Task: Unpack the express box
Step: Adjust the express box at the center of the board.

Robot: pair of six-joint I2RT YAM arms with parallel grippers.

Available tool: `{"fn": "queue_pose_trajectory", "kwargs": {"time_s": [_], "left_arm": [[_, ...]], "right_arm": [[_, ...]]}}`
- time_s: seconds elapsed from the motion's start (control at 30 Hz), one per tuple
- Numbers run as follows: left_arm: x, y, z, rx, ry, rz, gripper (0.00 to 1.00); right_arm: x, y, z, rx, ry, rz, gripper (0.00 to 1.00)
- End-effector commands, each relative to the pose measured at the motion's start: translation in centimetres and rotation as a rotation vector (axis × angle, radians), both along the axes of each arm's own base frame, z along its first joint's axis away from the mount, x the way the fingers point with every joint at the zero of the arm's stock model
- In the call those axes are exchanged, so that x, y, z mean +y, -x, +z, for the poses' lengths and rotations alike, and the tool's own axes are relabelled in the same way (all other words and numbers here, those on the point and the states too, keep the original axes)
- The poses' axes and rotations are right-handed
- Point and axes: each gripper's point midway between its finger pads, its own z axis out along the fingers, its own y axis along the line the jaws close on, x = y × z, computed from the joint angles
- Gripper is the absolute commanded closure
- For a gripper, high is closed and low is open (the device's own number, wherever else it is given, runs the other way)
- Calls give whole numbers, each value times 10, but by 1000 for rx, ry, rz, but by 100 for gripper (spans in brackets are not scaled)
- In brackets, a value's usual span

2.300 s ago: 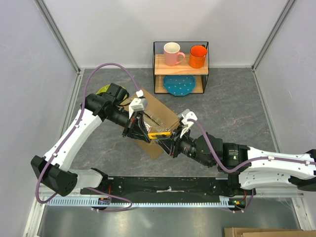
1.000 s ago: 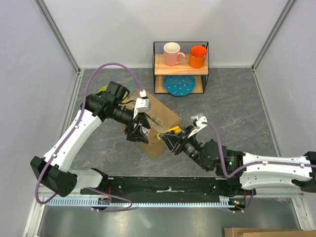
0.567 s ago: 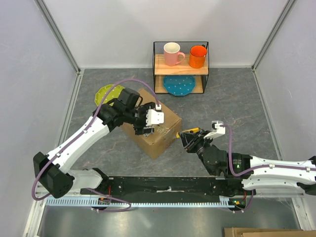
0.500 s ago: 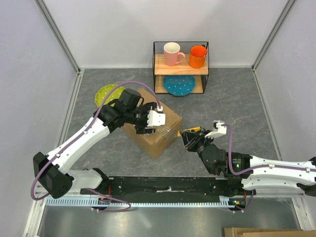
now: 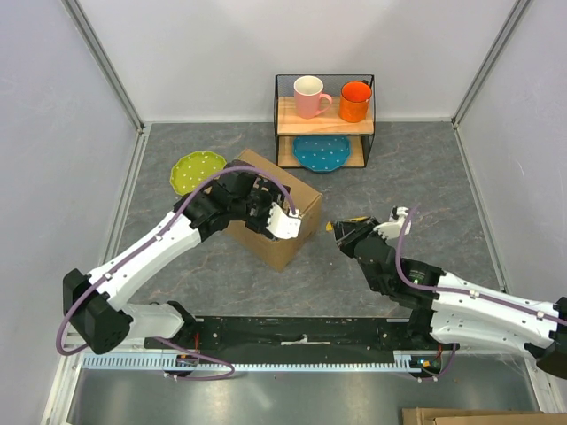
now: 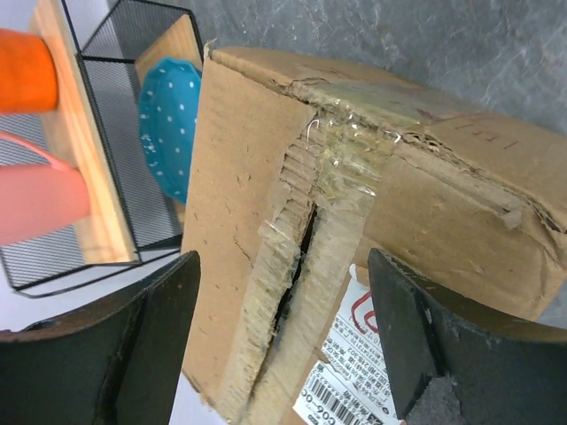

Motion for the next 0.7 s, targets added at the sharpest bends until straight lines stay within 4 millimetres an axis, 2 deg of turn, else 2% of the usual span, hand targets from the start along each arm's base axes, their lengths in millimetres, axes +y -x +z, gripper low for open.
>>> {"fn": "queue_pose_trajectory", "kwargs": {"time_s": [0.0, 0.03, 0.1, 0.17, 0.2, 0.23, 0.27, 0.3, 0.33, 0.37, 0.4, 0.43, 0.47, 0.5, 0.57, 0.6, 0.63, 0.67], "left_arm": [[20, -6, -11, -124, -164, -98, 16], [14, -9, 5, -136, -134, -114, 16], [11, -14, 21, -106, -104, -97, 16], [2, -18, 49, -38, -40, -65, 16], [4, -23, 58, -9, -10, -39, 16], [-1, -24, 77, 53, 58, -20, 16], [-1, -27, 85, 91, 85, 0, 15], [10, -38, 94, 124, 119, 49, 15], [10, -43, 129, 141, 217, 77, 15], [15, -57, 121, 213, 225, 122, 15], [42, -81, 129, 213, 263, 214, 16], [56, -98, 138, 215, 304, 279, 17], [72, -124, 133, 202, 320, 346, 18], [110, -148, 127, 196, 333, 459, 18], [151, -174, 113, 181, 339, 603, 20], [182, -199, 115, 99, 358, 685, 21], [192, -195, 87, 142, 304, 705, 22], [201, -197, 78, 127, 296, 760, 23]], "right_arm": [[11, -13, 8, 31, -122, 14, 100], [12, -15, 9, 33, -137, 13, 100], [12, -21, 10, 34, -154, 8, 100], [12, -25, 14, 27, -167, 4, 100], [11, -27, 15, 24, -175, 1, 100], [11, -29, 16, 23, -182, 2, 100], [13, -31, 22, 8, -206, 7, 100], [15, -33, 21, 13, -207, 19, 100], [16, -34, 21, 13, -209, 22, 100], [18, -36, 22, 13, -215, 26, 100], [19, -37, 19, 22, -214, 25, 100], [20, -38, 18, 26, -217, 32, 100], [22, -38, 18, 20, -229, 37, 100], [21, -39, 17, 20, -233, 32, 100], [21, -40, 18, 14, -243, 32, 100], [20, -40, 18, 13, -244, 29, 100], [20, -42, 17, 13, -243, 26, 100], [20, -42, 17, 11, -246, 28, 100]]}}
